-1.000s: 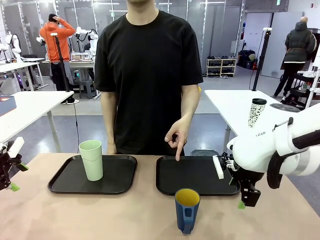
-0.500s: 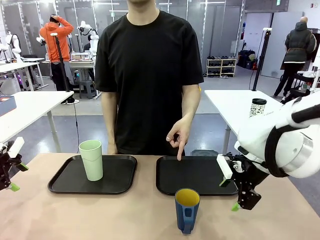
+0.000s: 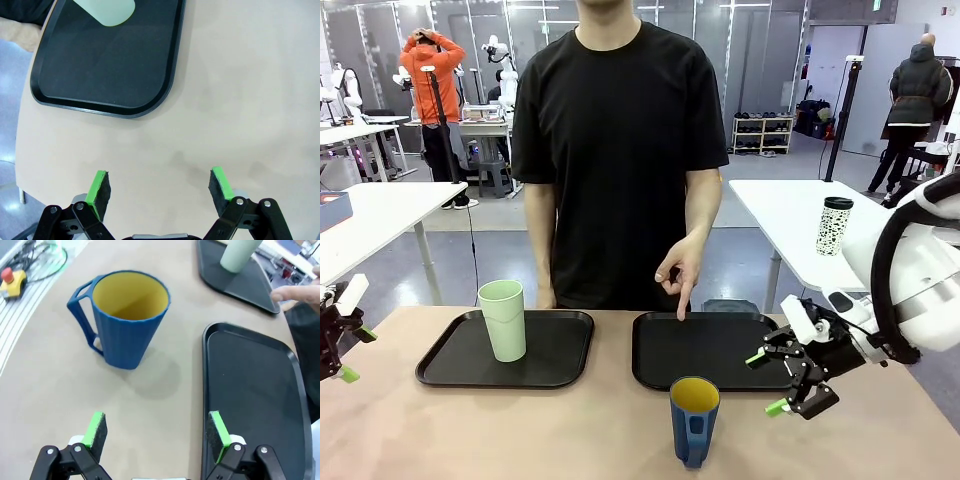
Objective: Sort and store the cups by type.
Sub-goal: Pick up the Handle plastic cup and place it into the empty Flat Tray.
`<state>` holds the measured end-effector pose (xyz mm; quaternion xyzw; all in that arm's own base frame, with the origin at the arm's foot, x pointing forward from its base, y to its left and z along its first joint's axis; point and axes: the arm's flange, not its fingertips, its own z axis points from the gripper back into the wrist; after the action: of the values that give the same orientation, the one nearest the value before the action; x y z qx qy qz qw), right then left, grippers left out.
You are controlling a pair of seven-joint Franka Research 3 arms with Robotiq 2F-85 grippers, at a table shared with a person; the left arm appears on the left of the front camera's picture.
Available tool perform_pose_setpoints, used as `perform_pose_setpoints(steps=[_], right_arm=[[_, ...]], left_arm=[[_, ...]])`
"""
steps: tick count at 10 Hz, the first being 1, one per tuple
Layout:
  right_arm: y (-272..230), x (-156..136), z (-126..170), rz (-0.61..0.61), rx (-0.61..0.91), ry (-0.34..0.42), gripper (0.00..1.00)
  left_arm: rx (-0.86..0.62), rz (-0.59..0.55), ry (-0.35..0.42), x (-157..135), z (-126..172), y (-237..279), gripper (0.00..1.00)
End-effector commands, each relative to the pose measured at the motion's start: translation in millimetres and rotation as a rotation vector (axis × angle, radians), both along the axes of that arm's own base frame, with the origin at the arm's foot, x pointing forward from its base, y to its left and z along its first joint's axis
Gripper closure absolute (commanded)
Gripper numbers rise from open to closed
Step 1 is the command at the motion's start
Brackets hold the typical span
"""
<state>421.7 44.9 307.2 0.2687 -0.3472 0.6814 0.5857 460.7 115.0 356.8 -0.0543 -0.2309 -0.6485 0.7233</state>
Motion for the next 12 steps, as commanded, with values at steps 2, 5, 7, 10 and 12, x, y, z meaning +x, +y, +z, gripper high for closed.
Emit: perform_pose_setpoints(steps=[2,5,7,10,12], right_arm=[[-0.6,16.3,-20.4,0.003,0.107,0.026,0.0],[-1.6,22.6,-30.7,0.062,0.209,0.051,0.0],[-2.1,23.1,-39.2,0.081,0.257,0.04,0.0],[-1.6,26.4,-53.7,0.109,0.321,0.054,0.0],[-2.9,30.9,-59.0,0.1,0.339,0.065,0.0]], left_arm=[[-0.001,-0.011,-0.019,-0.8,-0.1,0.9,0.0],[-0.001,-0.011,-0.019,-0.8,-0.1,0.9,0.0],[-0.001,-0.011,-0.019,-0.8,-0.1,0.9,0.0],[-0.001,-0.011,-0.019,-0.8,-0.1,0.9,0.0],[-0.001,-0.011,-0.019,-0.8,-0.1,0.9,0.0]])
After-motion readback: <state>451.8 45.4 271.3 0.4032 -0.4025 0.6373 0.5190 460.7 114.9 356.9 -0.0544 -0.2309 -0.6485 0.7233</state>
